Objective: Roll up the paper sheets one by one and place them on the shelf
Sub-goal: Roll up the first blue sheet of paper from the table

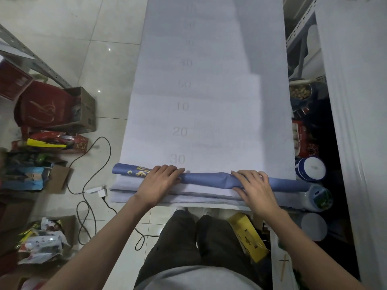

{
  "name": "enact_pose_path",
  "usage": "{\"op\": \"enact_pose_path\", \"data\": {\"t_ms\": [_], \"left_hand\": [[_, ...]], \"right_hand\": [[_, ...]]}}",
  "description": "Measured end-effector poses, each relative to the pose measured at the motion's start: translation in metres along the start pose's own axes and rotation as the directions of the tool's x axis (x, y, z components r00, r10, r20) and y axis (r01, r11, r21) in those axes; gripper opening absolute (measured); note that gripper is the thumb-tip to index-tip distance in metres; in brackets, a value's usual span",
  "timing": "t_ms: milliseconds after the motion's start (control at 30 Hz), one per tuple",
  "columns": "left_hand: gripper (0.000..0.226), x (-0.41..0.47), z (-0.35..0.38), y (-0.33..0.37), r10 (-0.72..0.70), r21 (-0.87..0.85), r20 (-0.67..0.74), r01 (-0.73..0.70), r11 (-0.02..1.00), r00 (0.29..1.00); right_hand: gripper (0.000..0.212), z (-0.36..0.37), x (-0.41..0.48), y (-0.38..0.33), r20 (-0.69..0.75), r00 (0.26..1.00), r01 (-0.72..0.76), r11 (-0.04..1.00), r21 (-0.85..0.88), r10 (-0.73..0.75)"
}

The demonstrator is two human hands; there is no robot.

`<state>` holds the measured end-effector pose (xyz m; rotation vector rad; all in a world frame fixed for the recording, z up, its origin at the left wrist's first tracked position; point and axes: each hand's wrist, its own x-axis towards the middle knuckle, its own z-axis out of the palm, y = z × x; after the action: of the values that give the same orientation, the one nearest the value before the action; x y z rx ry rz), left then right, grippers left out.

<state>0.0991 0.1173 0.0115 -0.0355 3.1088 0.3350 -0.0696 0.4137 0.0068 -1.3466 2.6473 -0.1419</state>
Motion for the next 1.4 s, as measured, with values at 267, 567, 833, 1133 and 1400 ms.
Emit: {"op": "enact_pose_path", "data": {"t_ms": [267, 567, 833, 1133, 1400], "left_hand": [[0.041, 0.009, -0.001, -0.008, 0.090, 0.055, 0.041, -0.092, 0.994, 0.995], [0.032, 0.017, 0.003, -0.028, 0.031, 0.044, -0.025, -0.030, 0.999, 0.999], [0.032, 0.035, 0.015, -0.035, -0.023, 0.112, -0.046, 0.028, 0.993, 0.999], [0.044, 0.043, 0.030, -0.039, -0.034, 0.142, -0.151, 0.055, 0.988, 0.988], [0.035, 0.052, 0.033, -0.044, 0.017, 0.198, -0.184, 0.020, 0.980, 0.983]], "right_hand": [[0.050, 0.004, 0.007, 0.018, 0.009, 0.998, 0.057, 0.997, 0.053, -0.058], [0.034, -0.001, 0.018, 0.029, -0.069, 0.994, -0.071, 0.984, 0.163, 0.083], [0.048, 0.004, 0.048, 0.033, -0.037, 0.984, -0.172, 0.985, 0.006, 0.172], [0.059, 0.003, 0.058, 0.043, -0.015, 0.985, -0.174, 0.984, 0.039, 0.174], [0.051, 0.010, 0.054, 0.049, -0.131, 0.991, -0.042, 0.999, -0.019, 0.039]]}}
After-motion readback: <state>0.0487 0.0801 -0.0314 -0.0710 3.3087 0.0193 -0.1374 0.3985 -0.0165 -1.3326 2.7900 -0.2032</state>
